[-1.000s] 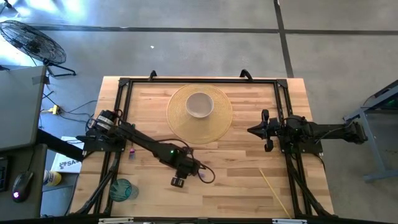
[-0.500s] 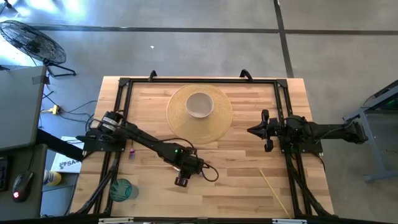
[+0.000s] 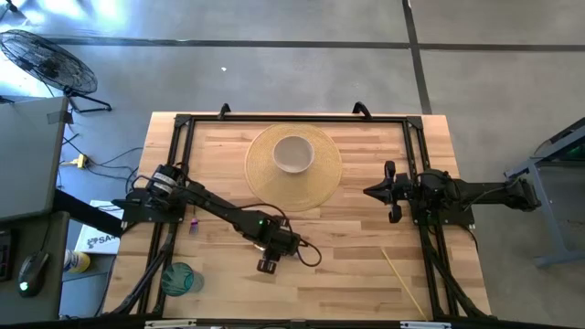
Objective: Pick & Place Utensil
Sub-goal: Put the purple spoon into the white bowl
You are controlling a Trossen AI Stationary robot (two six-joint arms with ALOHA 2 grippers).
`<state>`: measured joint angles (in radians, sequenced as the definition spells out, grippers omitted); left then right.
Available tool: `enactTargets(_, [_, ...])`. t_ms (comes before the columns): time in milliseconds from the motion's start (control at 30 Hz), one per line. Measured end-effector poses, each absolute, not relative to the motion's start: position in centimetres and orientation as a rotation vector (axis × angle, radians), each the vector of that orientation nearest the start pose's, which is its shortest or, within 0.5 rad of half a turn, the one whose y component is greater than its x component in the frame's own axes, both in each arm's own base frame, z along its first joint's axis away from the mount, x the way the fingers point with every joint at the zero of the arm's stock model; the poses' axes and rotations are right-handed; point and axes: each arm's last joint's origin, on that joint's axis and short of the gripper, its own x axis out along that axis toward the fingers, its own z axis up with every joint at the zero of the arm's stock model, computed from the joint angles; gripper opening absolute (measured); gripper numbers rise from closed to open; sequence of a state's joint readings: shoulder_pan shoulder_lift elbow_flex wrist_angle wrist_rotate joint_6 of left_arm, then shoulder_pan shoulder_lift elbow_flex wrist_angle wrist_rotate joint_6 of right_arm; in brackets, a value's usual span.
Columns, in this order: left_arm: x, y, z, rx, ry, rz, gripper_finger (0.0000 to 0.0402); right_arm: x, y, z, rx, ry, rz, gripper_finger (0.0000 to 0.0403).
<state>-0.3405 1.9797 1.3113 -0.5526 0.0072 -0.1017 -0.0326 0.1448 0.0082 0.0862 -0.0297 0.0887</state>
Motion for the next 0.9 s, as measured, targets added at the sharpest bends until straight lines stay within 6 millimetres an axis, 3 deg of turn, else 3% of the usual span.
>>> enactTargets(300, [36.4,-12.8,15.0,0.151,1.226,-0.191,0.0051,10.6,-0.3,16.3,0.09,0.05,-0.005,0.0012])
enactTargets(500, [35.8,-12.4,16.0,0.183,1.236,-0.186,0.0045,10.6,-0.3,16.3,0.09,0.05,-0.005,0.0012])
enactTargets(733, [35.1,-11.3,21.5,0.253,1.05,-0.184,0.0051,10.6,-0.3,16.3,0.09,0.051,-0.005,0.0012])
enactTargets(900, [35.5,-8.6,25.0,0.269,0.871,-0.161,0.0052,10.6,-0.3,16.3,0.09,0.05,-0.005,0.0012])
